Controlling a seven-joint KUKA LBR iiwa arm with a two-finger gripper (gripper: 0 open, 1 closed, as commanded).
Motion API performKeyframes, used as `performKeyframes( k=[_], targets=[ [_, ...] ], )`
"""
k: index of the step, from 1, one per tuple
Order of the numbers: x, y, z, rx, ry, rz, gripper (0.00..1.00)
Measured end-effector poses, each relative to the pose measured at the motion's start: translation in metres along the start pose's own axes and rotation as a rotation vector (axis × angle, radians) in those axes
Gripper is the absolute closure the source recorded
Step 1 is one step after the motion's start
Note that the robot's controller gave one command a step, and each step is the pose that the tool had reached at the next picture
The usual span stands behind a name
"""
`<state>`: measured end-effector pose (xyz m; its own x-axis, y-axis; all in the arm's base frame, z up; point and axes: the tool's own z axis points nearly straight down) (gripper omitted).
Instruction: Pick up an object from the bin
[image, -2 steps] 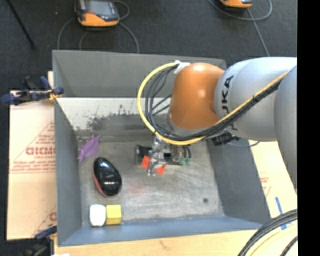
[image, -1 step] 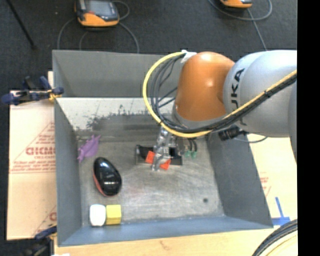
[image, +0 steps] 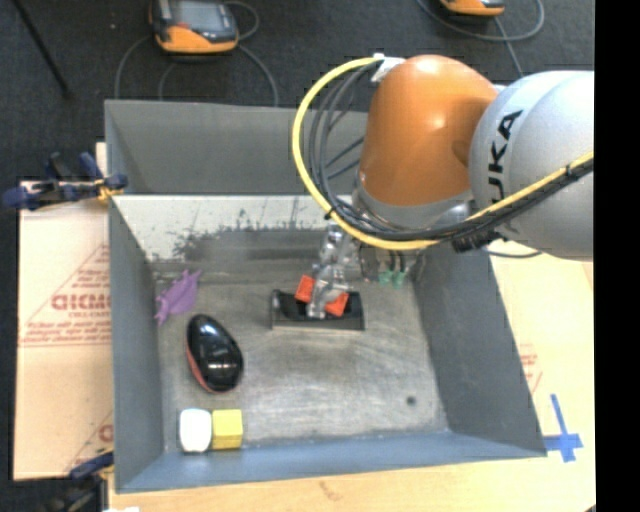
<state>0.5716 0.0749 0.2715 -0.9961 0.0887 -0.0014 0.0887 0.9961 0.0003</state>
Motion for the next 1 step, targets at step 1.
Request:
performKeyframes(
  k=[1],
  targets=[
    [-0.0245,0.0076,0.009,-0.005,-0.021,0.014,1.0]
  ],
)
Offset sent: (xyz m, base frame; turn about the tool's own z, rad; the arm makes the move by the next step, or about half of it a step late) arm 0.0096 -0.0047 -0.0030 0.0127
